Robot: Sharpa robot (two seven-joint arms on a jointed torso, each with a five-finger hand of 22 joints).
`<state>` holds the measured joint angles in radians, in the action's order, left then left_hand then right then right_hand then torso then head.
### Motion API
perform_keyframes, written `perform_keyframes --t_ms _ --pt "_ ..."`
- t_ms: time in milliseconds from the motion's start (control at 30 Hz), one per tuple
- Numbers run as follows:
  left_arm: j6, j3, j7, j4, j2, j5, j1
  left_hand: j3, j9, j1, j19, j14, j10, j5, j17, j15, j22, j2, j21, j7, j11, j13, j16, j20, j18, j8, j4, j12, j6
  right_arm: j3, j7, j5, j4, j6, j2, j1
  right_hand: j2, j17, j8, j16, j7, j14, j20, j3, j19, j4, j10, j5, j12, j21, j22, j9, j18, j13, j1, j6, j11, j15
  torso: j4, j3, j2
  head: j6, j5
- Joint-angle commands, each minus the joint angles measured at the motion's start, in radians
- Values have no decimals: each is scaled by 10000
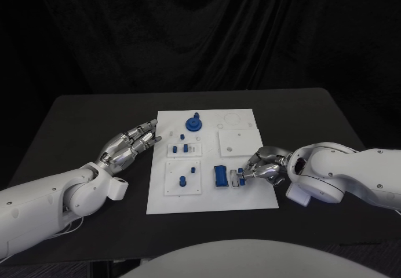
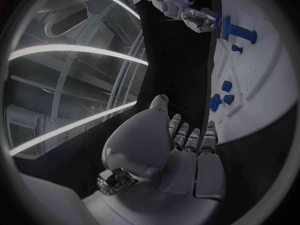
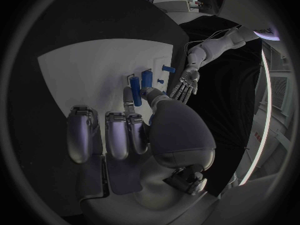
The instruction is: Assemble the parts on the task board
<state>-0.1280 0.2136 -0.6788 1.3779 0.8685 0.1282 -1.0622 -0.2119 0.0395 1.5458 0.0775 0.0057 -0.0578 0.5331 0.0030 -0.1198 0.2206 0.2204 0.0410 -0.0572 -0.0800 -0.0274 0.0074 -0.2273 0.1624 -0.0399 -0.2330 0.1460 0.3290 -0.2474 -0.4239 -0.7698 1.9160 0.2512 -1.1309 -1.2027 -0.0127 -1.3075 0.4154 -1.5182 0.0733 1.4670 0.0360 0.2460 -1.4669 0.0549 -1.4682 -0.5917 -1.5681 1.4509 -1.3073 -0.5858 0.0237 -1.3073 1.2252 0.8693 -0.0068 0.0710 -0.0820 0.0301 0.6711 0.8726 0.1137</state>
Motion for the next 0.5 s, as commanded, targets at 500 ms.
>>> perform_keyframes --t_ms 500 --pt "-145 -8 -138 -14 -53 -47 29 4 0 101 16 -8 -14 62 -7 26 -11 16 59 -29 -95 -4 -42 -50 176 1 70 38 -22 -4 -271 18 -580 -745 524 7 39 -1280 165 -5 15 778 68 312 -469 -31 -1026 705 -27 -122 -2158 -87 121 -2635 -504 -210 66 -49 -4 13 12 0 -49"
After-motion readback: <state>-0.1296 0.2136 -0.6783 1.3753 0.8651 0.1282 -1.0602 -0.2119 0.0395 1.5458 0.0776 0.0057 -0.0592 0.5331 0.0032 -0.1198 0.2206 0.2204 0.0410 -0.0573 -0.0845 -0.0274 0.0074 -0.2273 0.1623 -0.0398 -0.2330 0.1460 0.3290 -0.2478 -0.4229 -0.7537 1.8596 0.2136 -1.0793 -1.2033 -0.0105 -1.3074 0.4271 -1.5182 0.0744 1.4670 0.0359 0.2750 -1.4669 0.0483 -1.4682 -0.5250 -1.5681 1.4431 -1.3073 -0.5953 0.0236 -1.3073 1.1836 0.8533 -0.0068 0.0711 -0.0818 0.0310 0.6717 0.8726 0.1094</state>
